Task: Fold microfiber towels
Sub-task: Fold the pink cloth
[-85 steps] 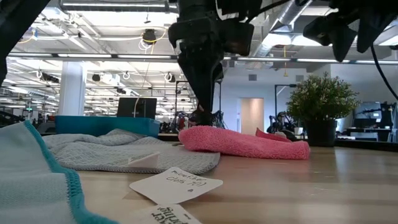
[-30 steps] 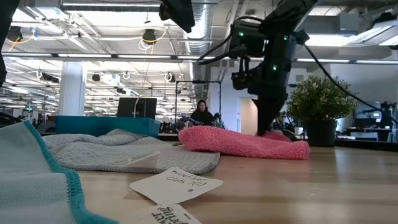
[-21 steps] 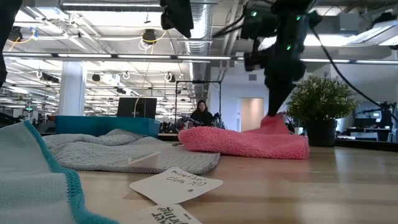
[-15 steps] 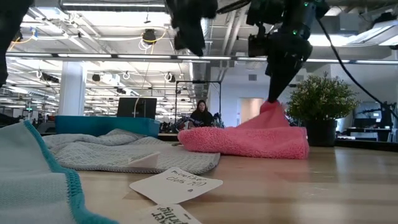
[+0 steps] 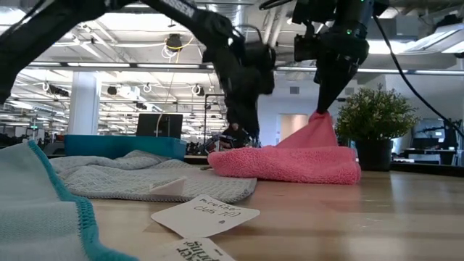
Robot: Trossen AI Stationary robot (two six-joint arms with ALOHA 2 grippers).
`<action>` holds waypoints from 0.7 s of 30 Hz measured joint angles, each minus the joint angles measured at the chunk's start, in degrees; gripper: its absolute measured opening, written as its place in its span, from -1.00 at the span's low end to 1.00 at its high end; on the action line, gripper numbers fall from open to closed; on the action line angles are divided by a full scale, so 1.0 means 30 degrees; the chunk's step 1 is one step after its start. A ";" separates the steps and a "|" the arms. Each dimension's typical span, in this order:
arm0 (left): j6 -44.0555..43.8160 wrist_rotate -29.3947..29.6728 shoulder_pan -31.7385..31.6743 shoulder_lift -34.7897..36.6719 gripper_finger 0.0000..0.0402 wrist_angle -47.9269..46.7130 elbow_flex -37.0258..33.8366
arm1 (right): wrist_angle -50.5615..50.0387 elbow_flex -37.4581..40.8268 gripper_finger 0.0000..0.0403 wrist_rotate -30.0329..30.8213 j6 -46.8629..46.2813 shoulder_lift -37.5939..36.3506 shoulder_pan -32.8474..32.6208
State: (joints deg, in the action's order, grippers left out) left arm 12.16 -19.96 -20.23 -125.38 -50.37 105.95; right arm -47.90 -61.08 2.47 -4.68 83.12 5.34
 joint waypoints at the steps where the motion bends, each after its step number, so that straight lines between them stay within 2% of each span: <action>1: 0.0334 0.0237 -0.0046 -0.0296 -0.29 0.0131 0.0000 | -0.0004 0.0000 -0.99 -0.0001 -0.0169 0.0004 0.0000; 7: 0.1758 0.3663 -0.0008 -0.1124 -0.29 0.0529 -0.0007 | -0.0017 0.0000 -1.00 -0.0012 -0.1581 -0.0003 0.0146; 21: 0.2011 0.3903 0.0635 -0.1080 -0.29 0.3891 0.0007 | 0.0036 0.0000 -1.00 -0.0019 -0.1801 0.0004 0.0146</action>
State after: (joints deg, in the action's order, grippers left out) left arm 18.20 -8.25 -18.32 -128.62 -38.70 105.97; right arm -47.79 -61.08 2.42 -10.09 83.13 5.78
